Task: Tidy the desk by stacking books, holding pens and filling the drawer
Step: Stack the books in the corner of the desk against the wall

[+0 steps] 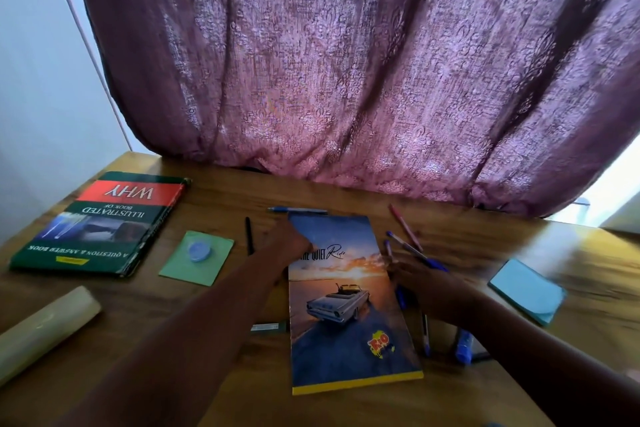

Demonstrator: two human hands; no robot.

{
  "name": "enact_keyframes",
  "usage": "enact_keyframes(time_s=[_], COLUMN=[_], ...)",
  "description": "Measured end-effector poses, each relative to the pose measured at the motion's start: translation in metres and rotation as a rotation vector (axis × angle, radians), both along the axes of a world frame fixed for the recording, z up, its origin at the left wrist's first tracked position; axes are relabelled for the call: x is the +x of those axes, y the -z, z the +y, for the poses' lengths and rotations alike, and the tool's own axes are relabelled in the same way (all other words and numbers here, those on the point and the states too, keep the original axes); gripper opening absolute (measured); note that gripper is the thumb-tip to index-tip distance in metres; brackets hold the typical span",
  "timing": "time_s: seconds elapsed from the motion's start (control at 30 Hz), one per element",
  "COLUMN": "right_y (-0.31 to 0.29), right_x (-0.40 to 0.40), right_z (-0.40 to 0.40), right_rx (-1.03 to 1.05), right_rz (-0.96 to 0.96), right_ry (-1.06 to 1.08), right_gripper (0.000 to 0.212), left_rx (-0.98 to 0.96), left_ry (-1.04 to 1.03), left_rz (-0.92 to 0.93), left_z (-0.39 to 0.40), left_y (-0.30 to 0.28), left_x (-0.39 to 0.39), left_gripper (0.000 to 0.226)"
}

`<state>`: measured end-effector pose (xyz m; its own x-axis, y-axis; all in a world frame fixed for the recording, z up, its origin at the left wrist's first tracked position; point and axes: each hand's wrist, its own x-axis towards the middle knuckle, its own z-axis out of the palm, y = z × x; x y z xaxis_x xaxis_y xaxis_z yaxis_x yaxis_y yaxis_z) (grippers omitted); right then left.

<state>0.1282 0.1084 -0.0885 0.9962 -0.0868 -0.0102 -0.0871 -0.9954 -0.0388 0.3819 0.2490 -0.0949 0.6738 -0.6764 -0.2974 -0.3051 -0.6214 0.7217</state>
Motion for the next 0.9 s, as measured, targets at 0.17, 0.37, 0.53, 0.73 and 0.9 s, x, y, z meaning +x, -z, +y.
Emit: enact_keyframes(time_s=[0.17, 0.37, 0.53, 0.73, 0.9], right_y=[0.009, 0.000, -0.031, -0.046, -0.055], right_x=[-0.002, 0.000, -0.003, 0.007, 0.006], right_z=[-0.006, -0.003, 0.025, 0.064, 0.065], right_rx=[0.074, 0.288, 0.461, 0.620, 0.993], right_rz=[0.010, -0.049, -0.523, -0.691, -0.740], right_ry=[0.068, 0.185, 0.422, 0.558, 0.702], right_gripper=[0.042, 0.057, 0.045, 0.017, 0.029], left_rx=[-0.013, 0.002, -0.103, -0.331, -0.531], left_ry=[-0.015, -0.050, -0.236, -0.166, -0.057], left_rz=[0.007, 0.064, 0.338, 0.618, 0.841], left_z=[0.000, 0.001, 0.017, 0.031, 0.021], left_y=[0.002, 0.006, -0.010, -0.062, -0.128], left_x=[0.000, 0.004, 0.004, -0.002, -0.014], left_gripper=[0.008, 0.023, 0.037, 0.017, 0.025])
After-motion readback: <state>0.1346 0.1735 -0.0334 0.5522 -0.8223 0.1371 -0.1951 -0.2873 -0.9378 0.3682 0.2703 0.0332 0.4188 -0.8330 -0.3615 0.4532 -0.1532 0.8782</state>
